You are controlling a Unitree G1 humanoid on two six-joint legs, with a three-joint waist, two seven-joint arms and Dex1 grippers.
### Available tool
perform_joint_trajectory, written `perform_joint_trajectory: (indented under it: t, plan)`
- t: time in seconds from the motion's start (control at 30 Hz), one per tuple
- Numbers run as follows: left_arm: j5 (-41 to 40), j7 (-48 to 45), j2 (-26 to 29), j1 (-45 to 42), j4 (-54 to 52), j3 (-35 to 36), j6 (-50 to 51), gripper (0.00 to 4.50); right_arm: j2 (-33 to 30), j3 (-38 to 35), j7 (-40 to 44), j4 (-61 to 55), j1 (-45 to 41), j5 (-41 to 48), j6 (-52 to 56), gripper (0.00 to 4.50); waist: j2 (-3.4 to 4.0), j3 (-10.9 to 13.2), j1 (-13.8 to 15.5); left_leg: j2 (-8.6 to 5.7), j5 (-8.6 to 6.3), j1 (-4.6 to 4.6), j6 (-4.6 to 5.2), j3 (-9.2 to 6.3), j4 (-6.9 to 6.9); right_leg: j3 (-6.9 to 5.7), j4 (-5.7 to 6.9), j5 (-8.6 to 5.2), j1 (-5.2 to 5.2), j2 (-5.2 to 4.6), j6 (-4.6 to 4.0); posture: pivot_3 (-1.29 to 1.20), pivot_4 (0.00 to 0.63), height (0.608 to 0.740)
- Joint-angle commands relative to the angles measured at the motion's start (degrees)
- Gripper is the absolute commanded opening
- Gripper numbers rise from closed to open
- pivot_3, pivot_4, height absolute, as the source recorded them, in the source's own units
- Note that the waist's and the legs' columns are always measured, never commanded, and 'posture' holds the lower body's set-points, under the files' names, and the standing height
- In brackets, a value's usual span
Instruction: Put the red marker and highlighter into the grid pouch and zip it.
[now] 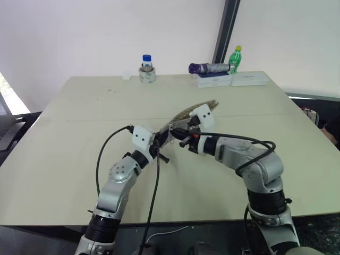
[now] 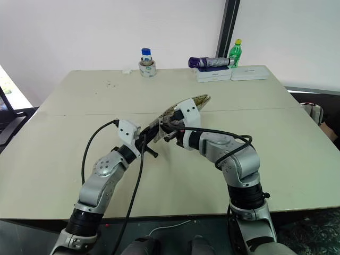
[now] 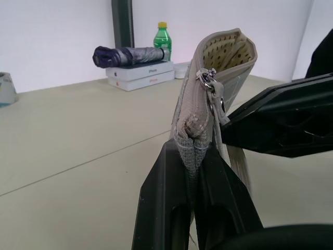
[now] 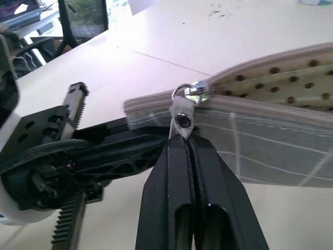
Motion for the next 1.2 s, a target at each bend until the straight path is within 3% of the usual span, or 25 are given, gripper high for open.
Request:
perform_joint_trajectory:
  t: [0.03, 0.47, 0.8, 0.9, 1.0, 1.03, 1.07, 1.2]
  plan:
    - [1.13, -0.79, 1.59, 0.61, -2.96, 0.29, -3.06, 0.0, -3.22, -2.08, 0.13, -1.04, -2.28, -0.53, -1.17, 0.05, 0.0, 0.0, 0.0, 0.0, 0.0, 0.0, 0.0, 0.0, 0.0, 0.0, 0.0, 0.0, 0.0, 0.0, 0.0, 0.0, 0.15, 0.74]
    - [0.23, -5.72, 10.02, 6.78, -3.8, 3.73, -7.14, 0.0, -20.66, -4.77, 2.92, 10.86, -5.5, -7.08, -8.69, 0.05, 0.0, 0.0, 0.18, 0.01, -0.02, -0.01, 0.04, 0.01, -0.03, 0.02, -0.02, 0.0, 0.0, -0.01, 0.0, 0.0, 0.15, 0.74]
    - [0.94, -5.7, 10.6, 7.33, -4.14, 3.49, -7.33, 0.0, -22.19, -2.89, 7.17, 13.62, -5.12, -7.83, -13.67, 0.05, 0.01, 0.01, 0.19, 0.02, -0.17, -0.01, 0.29, 0.02, -0.04, 0.02, -0.03, 0.0, 0.0, -0.01, 0.0, 0.0, 0.15, 0.74]
    - [1.94, -6.3, 11.38, 6.58, -3.51, 2.89, -7.88, 0.0, -23.13, -2.61, 11.25, 11.53, -2.79, -6.14, -13.82, 0.85, 0.01, 0.01, 0.3, 0.02, -0.17, 0.0, 0.3, 0.02, -0.04, 0.02, -0.03, 0.0, 0.01, -0.01, 0.0, 0.0, 0.15, 0.74]
    - [2.2, -7.89, 12.74, 5.94, -2.33, 2.73, -9.13, 0.0, -24.86, -2.09, 12.67, 10.9, -0.19, -8.48, -18.12, 2.35, 0.01, 0.01, 0.33, 0.02, -0.18, 0.0, 0.31, 0.02, -0.04, 0.02, -0.05, 0.0, 0.02, -0.01, 0.0, 0.0, 0.15, 0.74]
    - [1.58, -8.1, 12.79, 5.8, -2.06, 3.26, -9.09, 0.69, -25.48, -2.04, 13.2, 10.74, 0.71, -9.07, -19.2, 2.85, 0.01, 0.01, 0.37, 0.02, -0.18, 0.0, 0.32, 0.02, -0.03, 0.02, -0.05, 0.0, 0.02, -0.01, 0.0, 0.0, 0.15, 0.74]
    - [1.22, -8.18, 12.89, 5.7, -1.87, 3.69, -9.03, 0.96, -26.14, -1.96, 13.81, 10.5, 1.61, -9.64, -20.46, 3.38, 0.01, 0.01, 0.39, 0.02, -0.18, 0.0, 0.32, 0.02, -0.03, 0.01, -0.04, 0.0, 0.02, -0.01, 0.0, 0.0, 0.15, 0.74]
    - [0.26, -10.49, 15.3, 6.41, -2.9, 4.86, -8.18, 3.04, -28.85, -3.61, 18.42, 8.68, 6.09, -8.82, -24.43, 3.4, 0.01, 0.01, 0.32, 0.02, -0.18, -0.01, 0.32, 0.02, -0.04, 0.01, -0.05, 0.0, 0.02, -0.01, 0.0, 0.0, 0.15, 0.74]
